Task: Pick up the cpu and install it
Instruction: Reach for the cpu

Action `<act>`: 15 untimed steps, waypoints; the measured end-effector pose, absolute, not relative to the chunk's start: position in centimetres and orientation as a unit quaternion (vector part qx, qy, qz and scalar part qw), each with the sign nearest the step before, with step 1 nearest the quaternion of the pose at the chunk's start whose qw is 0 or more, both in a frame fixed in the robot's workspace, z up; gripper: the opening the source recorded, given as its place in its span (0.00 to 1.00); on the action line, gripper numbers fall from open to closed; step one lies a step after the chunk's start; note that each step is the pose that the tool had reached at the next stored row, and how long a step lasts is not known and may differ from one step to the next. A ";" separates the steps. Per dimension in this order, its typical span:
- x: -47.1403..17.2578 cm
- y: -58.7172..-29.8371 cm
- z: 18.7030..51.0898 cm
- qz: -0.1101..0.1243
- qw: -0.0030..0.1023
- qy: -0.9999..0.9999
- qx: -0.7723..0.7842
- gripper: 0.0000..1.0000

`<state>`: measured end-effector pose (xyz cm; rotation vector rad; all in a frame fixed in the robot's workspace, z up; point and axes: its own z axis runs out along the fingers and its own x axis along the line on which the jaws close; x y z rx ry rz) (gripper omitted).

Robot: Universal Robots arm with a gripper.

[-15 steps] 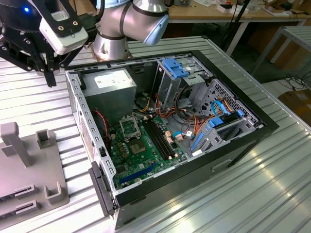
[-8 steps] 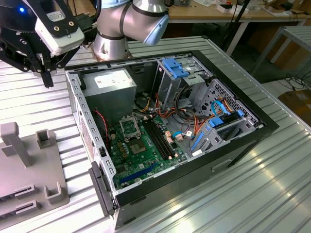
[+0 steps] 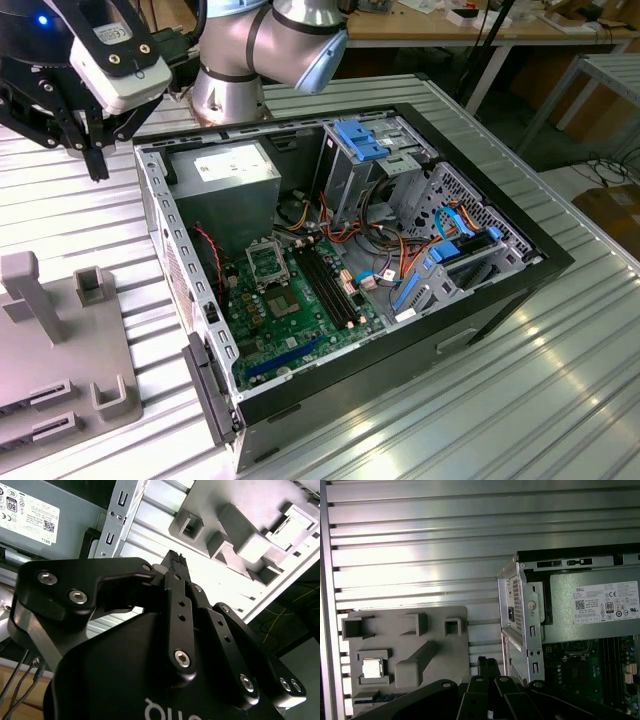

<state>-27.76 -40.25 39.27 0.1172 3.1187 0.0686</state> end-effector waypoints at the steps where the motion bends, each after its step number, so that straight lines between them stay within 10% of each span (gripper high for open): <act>1: -27.8 -40.2 39.3 0.022 0.010 0.999 0.038 0.11; 15: -28.6 -40.2 39.3 0.022 0.010 0.999 0.037 0.11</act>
